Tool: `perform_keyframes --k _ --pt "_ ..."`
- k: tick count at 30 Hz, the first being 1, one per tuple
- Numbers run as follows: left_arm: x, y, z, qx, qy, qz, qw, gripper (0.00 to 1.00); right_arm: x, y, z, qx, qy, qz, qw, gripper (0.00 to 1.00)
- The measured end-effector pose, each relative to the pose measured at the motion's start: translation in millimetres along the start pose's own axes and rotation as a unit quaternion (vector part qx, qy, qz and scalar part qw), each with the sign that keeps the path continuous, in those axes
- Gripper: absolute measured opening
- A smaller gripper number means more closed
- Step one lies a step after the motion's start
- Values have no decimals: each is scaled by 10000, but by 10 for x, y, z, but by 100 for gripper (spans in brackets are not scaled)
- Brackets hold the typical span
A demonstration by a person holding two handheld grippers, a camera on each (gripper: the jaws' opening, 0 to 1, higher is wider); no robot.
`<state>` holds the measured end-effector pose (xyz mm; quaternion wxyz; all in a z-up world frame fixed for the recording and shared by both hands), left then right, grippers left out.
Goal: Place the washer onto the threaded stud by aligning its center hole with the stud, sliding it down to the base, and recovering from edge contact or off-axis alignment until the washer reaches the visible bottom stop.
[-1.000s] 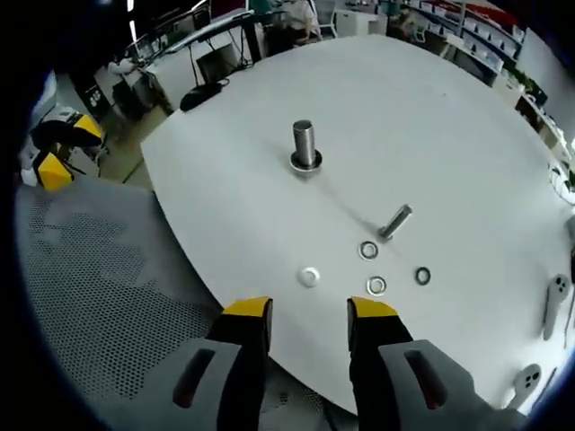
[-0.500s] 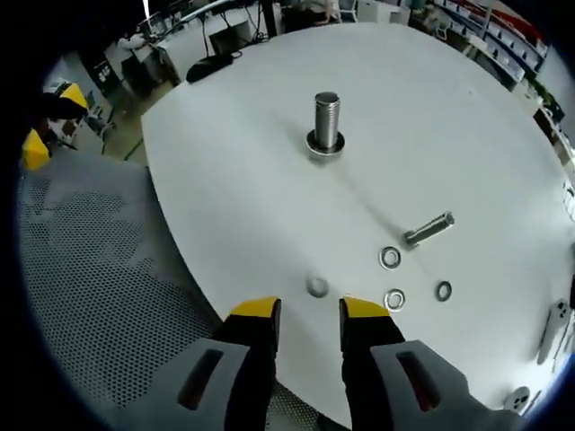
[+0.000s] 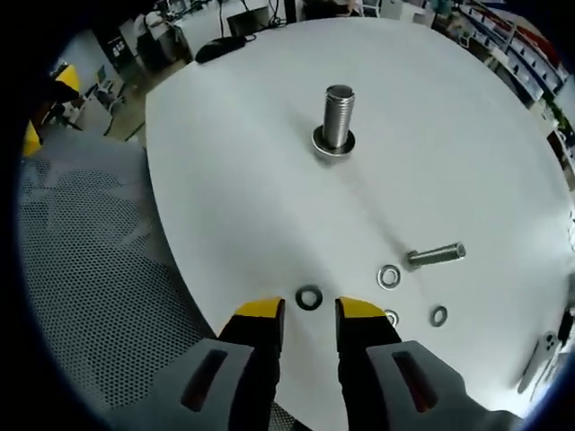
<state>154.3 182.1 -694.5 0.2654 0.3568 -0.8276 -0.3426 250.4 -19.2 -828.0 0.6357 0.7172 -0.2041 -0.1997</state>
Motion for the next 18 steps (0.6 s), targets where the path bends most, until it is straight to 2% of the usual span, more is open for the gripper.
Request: perform_keyframes --k 2,4,10,14,18 --pt "-3 -3 -1 -6 2 -5 10000 24 -17 -32 17 -115 241 1 9996 23" --pt "-4 -4 -4 -1 4 -9 10000 24 -4 -26 1 -137 546 154 9983 22" --pt "-9 -10 -2 -17 7 -34 10000 24 2 -27 -14 -117 650 79 9978 21" --pt "-5 -22 1 -45 -15 -29 10000 24 42 -29 -22 -59 352 -214 9991 22" --pt "-9 -21 4 -51 -11 -41 10000 24 44 -33 -29 -71 535 -261 9982 21"
Point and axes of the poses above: the point that each gripper's makers call its tool centre point, and the gripper's own axes: y roughly backward along the fingers, x roughly to its right, z roughly out of its underside, the point moved 5 cm from there along y, roughly backward along the fingers, and after that the axes turned 10 degrees about -x, right-handed, at the moved point
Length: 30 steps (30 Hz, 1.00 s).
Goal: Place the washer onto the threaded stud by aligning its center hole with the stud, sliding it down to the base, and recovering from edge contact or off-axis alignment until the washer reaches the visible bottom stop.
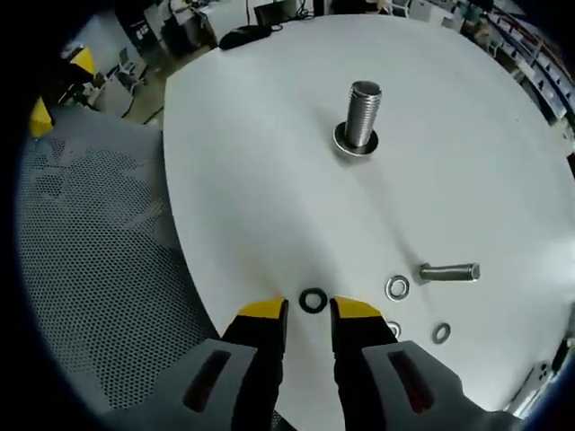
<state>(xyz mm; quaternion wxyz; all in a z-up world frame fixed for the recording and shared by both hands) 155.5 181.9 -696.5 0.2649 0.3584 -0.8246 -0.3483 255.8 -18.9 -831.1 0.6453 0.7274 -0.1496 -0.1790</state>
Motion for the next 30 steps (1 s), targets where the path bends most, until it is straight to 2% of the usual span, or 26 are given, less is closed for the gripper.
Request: perform_keyframes --k 4,7,11,17,22,24,25,26,28,30 --pt "-4 3 5 -8 7 -14 10000 24 -13 0 -9 -132 540 322 9979 18" --pt "-10 7 4 7 15 -23 10000 24 -30 1 -26 -130 453 256 9986 17" --pt "-11 8 10 -6 12 -26 10000 23 -41 -3 -47 -249 787 272 9962 16" --pt "-13 12 13 -9 11 -40 10000 23 -41 -19 -96 -662 1020 304 9921 15" --pt "-12 10 14 -24 1 -41 10000 22 -3 -11 -113 -820 921 215 9921 14" --pt "-14 12 12 -13 8 -45 10000 22 17 -12 -106 -681 493 43 9964 14" --pt "-15 14 10 -2 9 -47 10000 22 36 -15 -70 -601 160 -158 9979 13" --pt "-15 16 8 7 14 -49 10000 22 63 -19 -57 -457 -158 -203 9986 13" --pt "-14 15 9 1 13 -47 10000 22 67 -19 -32 -362 -484 -352 9976 13" --pt "-12 12 8 -5 -1 -47 10000 22 58 -9 -51 -389 319 -104 9987 13"
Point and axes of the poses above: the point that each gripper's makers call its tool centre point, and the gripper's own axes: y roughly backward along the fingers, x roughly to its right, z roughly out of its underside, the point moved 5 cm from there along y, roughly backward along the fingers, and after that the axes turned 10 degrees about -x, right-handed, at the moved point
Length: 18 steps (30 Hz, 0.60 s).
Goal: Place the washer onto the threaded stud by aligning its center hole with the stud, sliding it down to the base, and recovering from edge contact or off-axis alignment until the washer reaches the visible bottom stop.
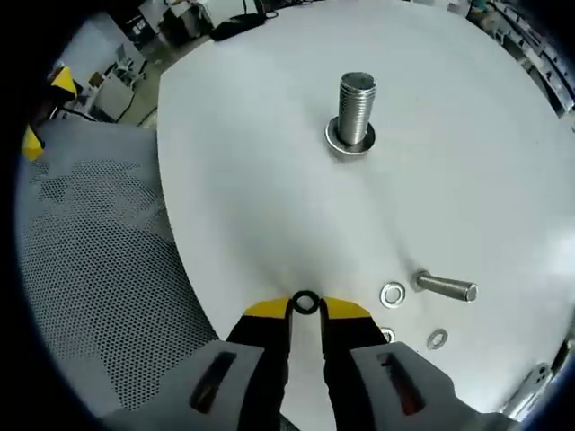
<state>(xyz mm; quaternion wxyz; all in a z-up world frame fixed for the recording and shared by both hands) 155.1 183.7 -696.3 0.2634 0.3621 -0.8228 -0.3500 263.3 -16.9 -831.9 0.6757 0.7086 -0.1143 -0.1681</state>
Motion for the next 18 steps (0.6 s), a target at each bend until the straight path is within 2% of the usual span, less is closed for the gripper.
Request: perform_keyframes --k 3,6,8,13,18 --pt "-4 0 -5 12 9 -8 10000 22 -44 -13 -23 -106 109 238 9996 13" --pt "-2 1 -9 22 9 -5 10000 22 -47 -3 -35 -128 50 276 9995 13" --pt "-3 2 -12 31 3 -8 10000 22 -32 -1 -22 -43 -107 252 9996 13" --pt "-8 2 -13 34 14 -19 10000 21 -66 11 -20 84 -82 375 9992 13" --pt "-6 10 -17 58 5 -21 10000 21 -52 13 -24 192 -278 288 9990 13"
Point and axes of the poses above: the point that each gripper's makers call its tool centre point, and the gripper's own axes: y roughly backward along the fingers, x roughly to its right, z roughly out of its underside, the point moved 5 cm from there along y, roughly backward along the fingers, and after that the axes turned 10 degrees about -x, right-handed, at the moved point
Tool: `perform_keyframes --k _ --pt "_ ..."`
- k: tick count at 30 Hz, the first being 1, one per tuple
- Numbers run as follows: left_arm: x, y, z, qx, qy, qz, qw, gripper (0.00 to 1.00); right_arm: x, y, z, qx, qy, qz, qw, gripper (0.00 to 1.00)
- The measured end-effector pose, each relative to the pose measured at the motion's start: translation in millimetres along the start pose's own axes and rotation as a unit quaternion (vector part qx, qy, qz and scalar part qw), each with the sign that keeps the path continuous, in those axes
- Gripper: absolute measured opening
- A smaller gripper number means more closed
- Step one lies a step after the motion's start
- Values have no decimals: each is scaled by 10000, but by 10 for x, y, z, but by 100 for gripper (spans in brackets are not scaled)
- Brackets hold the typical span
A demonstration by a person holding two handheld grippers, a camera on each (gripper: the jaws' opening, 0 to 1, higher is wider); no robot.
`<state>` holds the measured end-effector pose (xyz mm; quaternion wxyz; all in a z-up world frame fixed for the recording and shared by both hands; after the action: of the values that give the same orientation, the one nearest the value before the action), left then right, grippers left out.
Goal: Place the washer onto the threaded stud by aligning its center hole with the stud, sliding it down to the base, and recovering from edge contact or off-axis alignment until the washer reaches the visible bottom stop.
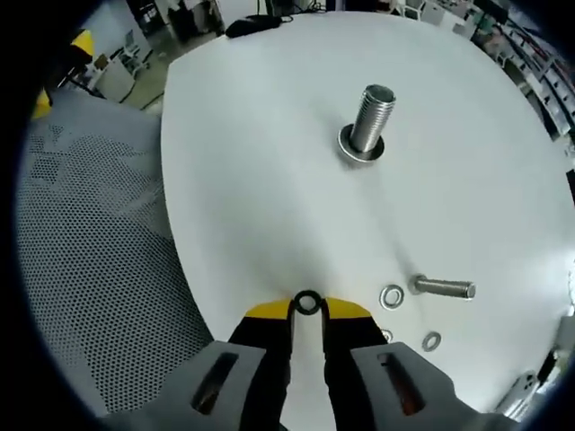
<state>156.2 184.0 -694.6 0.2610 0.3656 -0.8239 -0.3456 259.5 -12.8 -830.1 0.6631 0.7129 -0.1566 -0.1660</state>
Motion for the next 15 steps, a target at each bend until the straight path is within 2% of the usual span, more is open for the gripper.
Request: perform_keyframes --k 2,5,12,15 --pt "-3 2 0 5 -5 -11 10000 21 -25 6 14 -58 83 50 9999 13" --pt "-7 7 0 21 15 -14 10000 21 -16 52 31 20 82 72 9999 13" --pt "-4 10 -11 65 19 6 10000 21 212 223 114 147 -288 208 9993 13" --pt "-4 14 -14 75 25 15 10000 21 299 298 142 169 -311 312 9989 13"
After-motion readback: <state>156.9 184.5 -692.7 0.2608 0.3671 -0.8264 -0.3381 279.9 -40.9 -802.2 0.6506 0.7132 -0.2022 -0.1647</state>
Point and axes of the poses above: the point that each gripper's makers call its tool centre point, and the gripper's own axes: y roughly backward along the fingers, x roughly to its right, z roughly out of its underside, the point moved 5 cm from there along y, roughly backward along the fingers, and after that the axes turned 10 degrees about -x, right-handed, at the moved point
